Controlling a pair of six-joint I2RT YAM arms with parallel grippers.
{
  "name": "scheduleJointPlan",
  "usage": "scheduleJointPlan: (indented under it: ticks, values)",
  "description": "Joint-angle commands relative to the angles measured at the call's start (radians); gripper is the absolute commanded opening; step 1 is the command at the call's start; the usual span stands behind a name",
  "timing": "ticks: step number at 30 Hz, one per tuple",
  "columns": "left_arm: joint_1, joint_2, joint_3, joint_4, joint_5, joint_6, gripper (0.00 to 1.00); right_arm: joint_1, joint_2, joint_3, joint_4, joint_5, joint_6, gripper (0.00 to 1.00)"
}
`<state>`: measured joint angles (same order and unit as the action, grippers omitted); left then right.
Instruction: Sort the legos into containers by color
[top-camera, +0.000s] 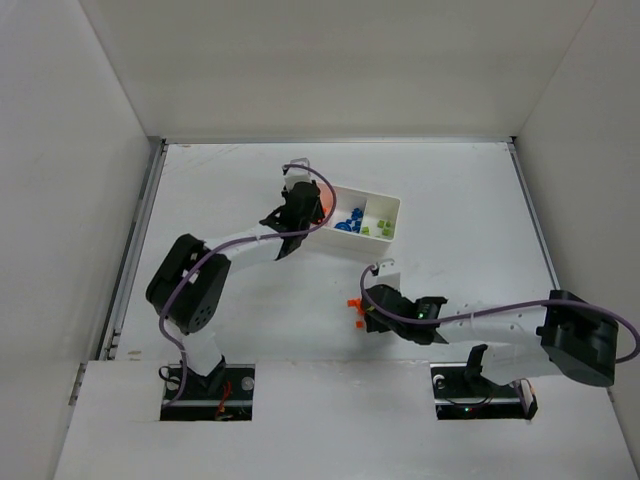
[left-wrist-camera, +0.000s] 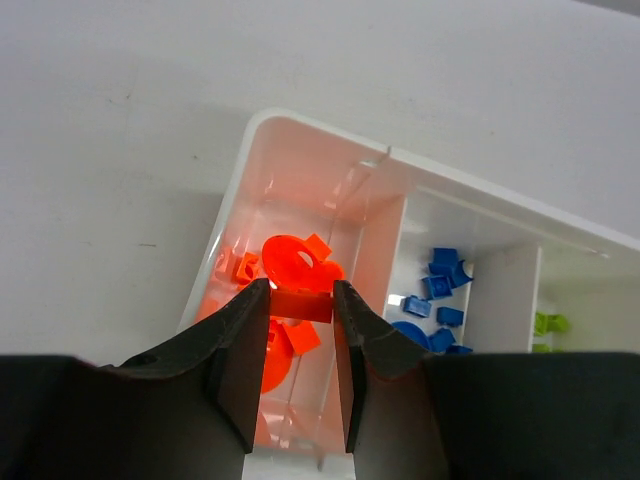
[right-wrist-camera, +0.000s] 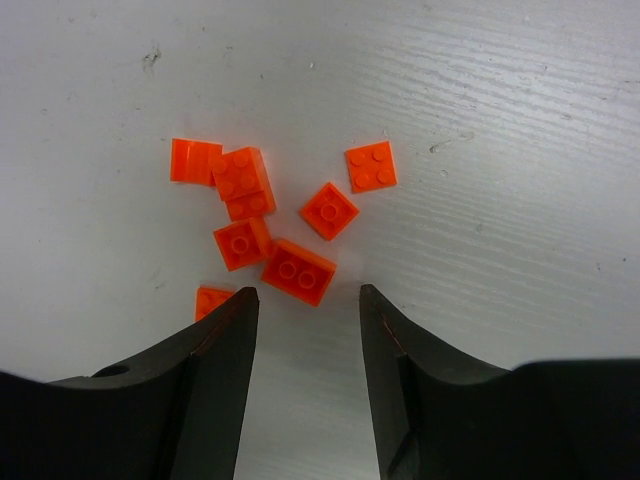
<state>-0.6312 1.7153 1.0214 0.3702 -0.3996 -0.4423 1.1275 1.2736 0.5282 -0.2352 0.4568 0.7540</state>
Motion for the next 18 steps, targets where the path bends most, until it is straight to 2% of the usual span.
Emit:
scheduleJointPlan:
  ticks: [1,5,9,13,18]
  values:
    - [0.011,0.041,0.083,0.021,0.033,0.008,0.27,0.002,0.018,0.056,0.019,0.029,-0.015,0.50]
    - [0.015,0.092,0.120,0.010,0.024,0.020,0.30,0.004,0.058,0.072,0.028,0.029,-0.028,0.50]
    - [0.014,0.110,0.140,-0.010,0.019,0.024,0.41,0.001,0.078,0.073,0.039,0.037,-0.027,0.46]
    - [0.000,0.058,0.117,0.001,0.024,0.017,0.50,-0.004,0.087,0.073,0.033,0.051,-0.031,0.40]
    - [-0.035,-0.081,0.053,0.010,0.038,0.017,0.51,-0.007,0.069,0.070,0.027,0.060,-0.031,0.33]
